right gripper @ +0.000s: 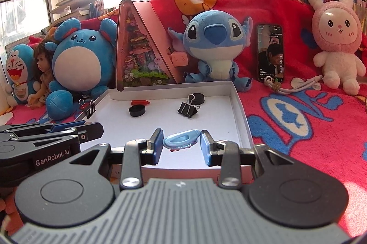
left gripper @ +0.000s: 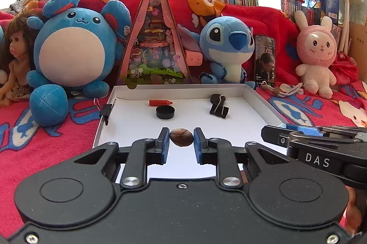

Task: Organize rigid objects
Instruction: 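Carry the acorn with the left tool over the box while the right carries the blue clip, then lower and open the left tool to drop the acorn while the right releases the blue clip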

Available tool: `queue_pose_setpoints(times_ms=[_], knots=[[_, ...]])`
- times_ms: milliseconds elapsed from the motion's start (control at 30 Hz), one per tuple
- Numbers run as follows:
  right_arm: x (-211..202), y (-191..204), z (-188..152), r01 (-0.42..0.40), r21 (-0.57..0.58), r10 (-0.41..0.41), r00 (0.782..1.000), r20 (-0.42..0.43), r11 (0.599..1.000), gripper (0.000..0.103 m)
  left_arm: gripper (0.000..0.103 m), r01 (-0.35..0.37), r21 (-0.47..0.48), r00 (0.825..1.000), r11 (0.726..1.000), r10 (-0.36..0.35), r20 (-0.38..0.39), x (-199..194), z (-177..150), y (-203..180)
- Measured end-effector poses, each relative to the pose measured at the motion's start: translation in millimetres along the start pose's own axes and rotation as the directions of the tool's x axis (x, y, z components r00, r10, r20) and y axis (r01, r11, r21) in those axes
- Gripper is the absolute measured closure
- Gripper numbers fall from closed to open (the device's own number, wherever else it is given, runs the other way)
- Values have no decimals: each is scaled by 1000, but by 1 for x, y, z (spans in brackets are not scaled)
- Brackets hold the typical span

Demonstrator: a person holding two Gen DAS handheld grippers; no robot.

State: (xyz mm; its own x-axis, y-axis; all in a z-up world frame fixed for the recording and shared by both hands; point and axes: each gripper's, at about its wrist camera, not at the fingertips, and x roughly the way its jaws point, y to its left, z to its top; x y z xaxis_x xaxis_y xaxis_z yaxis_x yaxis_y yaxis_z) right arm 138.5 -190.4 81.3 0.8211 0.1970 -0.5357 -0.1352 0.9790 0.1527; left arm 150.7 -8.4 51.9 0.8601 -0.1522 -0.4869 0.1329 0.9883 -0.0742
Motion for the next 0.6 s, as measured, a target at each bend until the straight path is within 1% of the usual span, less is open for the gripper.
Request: queue_pose_setpoints(times_ms=[200, 333, 600], knots=[[19, -3, 7, 3, 25, -2, 1000, -14, 1000, 62, 82, -9, -36, 1000, 999, 8, -28, 23, 9, 7], [32, -6, 14, -7, 45, 9, 999, -33, 999, 62, 82, -21, -52, 998, 998, 18, -64, 41, 15, 12], [62, -12, 28, -16, 102, 27, 994, -104, 995, 62, 82, -32, -74, 993, 997, 23, -115, 74, 23, 17]])
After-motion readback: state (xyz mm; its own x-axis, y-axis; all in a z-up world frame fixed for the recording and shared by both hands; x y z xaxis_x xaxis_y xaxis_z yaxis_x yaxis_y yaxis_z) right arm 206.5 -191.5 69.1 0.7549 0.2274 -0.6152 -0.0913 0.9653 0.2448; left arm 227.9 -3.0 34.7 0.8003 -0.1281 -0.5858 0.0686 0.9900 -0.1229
